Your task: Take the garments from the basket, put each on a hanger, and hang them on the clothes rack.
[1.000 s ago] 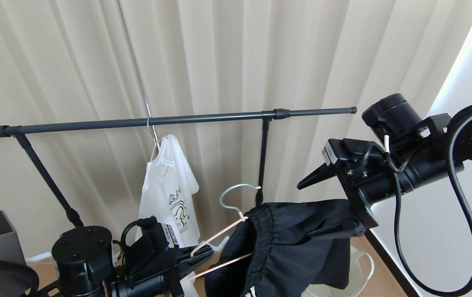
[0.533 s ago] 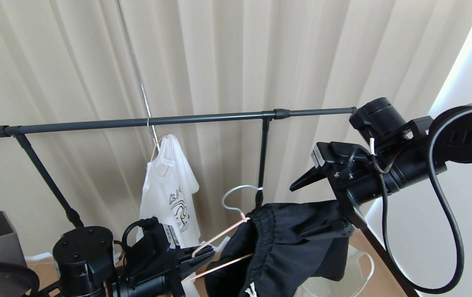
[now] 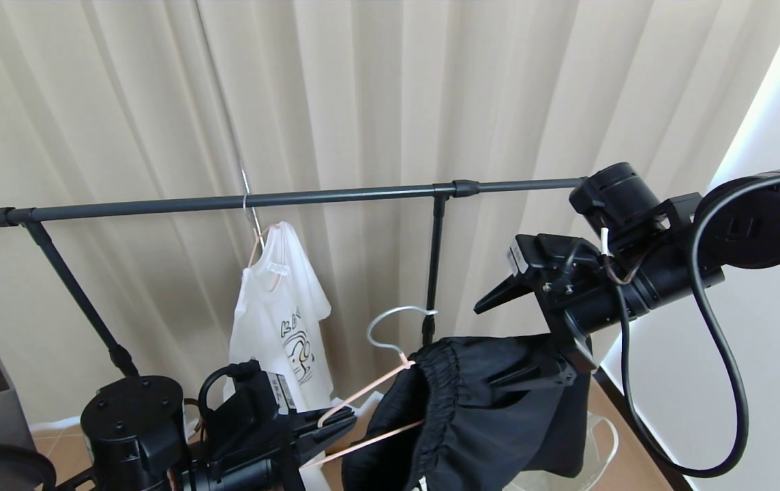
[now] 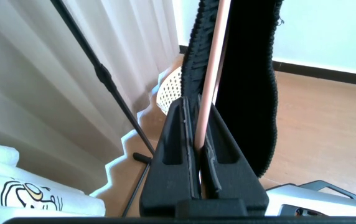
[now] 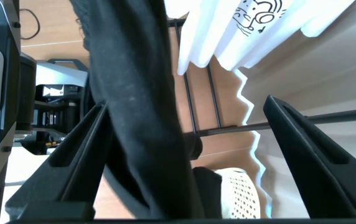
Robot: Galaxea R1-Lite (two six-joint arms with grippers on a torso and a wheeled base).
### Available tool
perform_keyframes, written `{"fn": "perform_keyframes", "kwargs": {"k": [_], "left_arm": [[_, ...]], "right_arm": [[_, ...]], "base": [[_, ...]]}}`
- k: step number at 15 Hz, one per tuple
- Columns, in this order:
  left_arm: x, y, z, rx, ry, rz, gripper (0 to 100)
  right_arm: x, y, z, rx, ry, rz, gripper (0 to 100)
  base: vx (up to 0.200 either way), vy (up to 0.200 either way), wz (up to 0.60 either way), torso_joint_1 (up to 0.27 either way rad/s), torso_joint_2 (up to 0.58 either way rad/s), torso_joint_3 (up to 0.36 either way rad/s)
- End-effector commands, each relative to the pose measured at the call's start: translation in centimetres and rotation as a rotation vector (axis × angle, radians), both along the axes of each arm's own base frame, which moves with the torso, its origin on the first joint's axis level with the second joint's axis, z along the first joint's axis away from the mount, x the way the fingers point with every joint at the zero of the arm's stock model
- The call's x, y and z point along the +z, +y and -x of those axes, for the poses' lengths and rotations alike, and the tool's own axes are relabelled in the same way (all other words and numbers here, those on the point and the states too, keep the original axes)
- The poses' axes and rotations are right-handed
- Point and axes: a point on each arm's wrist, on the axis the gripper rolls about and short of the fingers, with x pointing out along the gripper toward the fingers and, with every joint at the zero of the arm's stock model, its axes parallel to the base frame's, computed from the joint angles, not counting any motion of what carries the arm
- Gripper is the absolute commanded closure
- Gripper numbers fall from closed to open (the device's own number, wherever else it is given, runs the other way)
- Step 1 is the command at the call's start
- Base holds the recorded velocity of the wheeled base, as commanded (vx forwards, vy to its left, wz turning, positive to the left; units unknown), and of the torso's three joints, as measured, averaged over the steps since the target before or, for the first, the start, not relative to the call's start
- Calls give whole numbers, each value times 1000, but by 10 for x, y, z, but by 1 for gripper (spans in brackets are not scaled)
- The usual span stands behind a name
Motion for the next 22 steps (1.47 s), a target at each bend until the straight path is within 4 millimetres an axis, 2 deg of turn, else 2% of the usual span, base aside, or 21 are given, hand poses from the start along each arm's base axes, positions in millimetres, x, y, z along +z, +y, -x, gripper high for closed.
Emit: {"fn": "perform_keyframes", "kwargs": {"k": [1,8,9,22], "left_arm": [[1,0,0,0,-3,2,100],[2,0,1,-4,-6,4,100],[2,0,1,-4,-6,4,100],[2,0,-1,6,-3,13,100]], "right_arm": [[-2,1,-2,0,7,2,0],[2,2,-5,-11,2,-8,0],[2,2,-5,-11,2,-8,100],[7,-1,3,-9,-1,-12,100]], "base": [[0,0,0,0,0,0],[0,0,0,0,0,0],[0,0,0,0,0,0],[0,0,0,0,0,0]]}}
